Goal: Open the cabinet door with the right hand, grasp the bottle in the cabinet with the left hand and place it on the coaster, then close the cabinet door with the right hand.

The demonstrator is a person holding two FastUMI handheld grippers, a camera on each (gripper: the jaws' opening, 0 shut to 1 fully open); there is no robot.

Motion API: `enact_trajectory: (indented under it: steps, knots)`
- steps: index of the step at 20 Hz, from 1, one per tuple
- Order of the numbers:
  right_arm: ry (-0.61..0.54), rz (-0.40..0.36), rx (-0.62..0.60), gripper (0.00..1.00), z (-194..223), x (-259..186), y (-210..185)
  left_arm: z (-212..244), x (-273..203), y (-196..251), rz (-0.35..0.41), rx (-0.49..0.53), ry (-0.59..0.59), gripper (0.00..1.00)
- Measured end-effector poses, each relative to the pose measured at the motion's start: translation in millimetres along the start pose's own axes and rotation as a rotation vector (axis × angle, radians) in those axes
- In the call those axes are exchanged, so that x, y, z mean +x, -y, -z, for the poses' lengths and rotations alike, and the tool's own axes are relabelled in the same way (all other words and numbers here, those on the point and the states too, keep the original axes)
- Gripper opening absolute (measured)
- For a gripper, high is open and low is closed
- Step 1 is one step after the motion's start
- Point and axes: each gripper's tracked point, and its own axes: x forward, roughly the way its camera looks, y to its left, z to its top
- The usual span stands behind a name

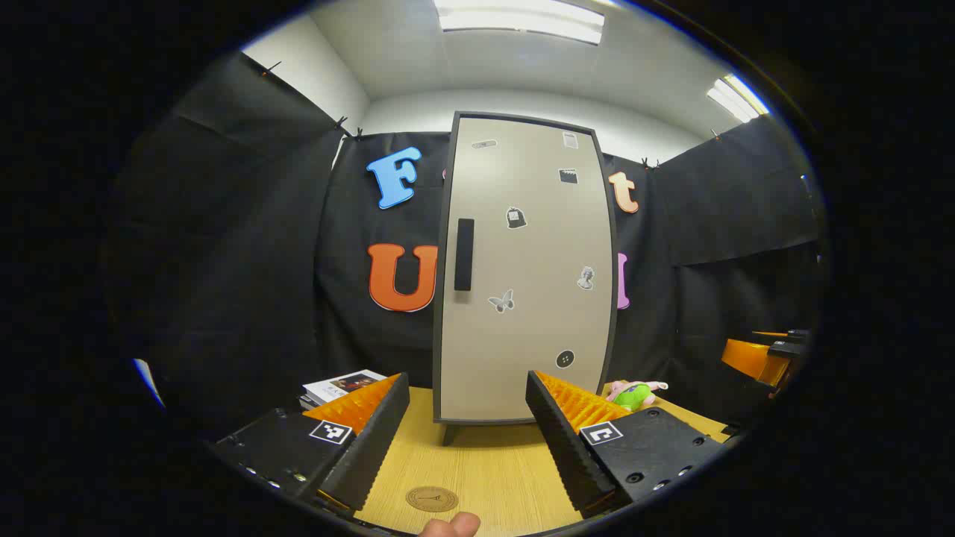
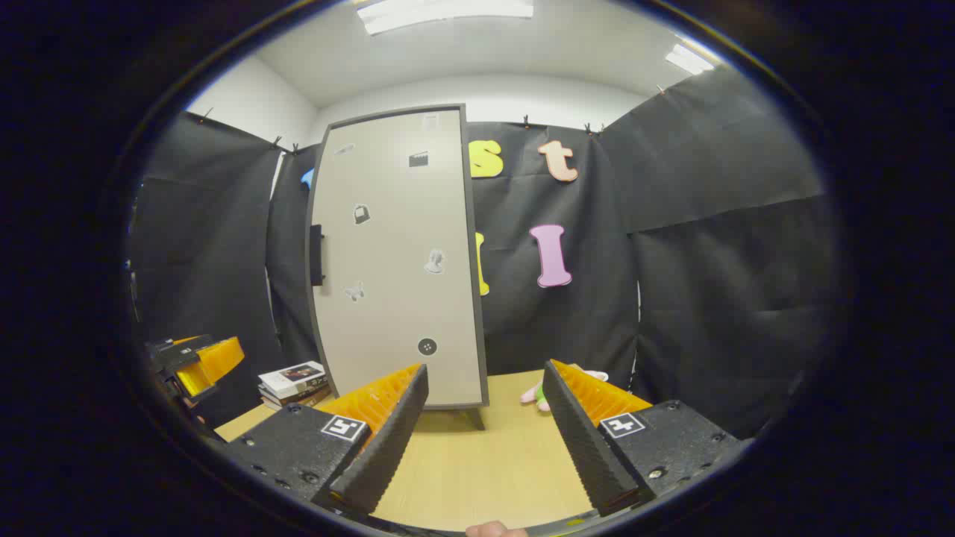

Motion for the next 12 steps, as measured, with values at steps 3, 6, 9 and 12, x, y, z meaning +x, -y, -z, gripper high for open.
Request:
enact_trajectory:
  steps: [3,6,9,12]
  knots:
    - [-0.003,-0.002,0.009,0.95,-0.3,1.4,0.0,-2.0,1.2,3.7,0.009,0.005,0.009,0.95]
    - [0.003,0.007,0.007,0.94,-3.4,0.7,3.8,-5.4,0.5,6.2,0.014,0.006,0.019,0.95]
    - [0.008,0.013,0.012,0.94,-4.3,-1.9,4.4,-5.4,-0.4,7.3,0.02,0.006,0.021,0.95]
    - [0.005,0.011,0.017,0.94,-2.5,-5.1,2.6,-7.7,-4.1,7.2,0.021,0.009,0.027,0.95]
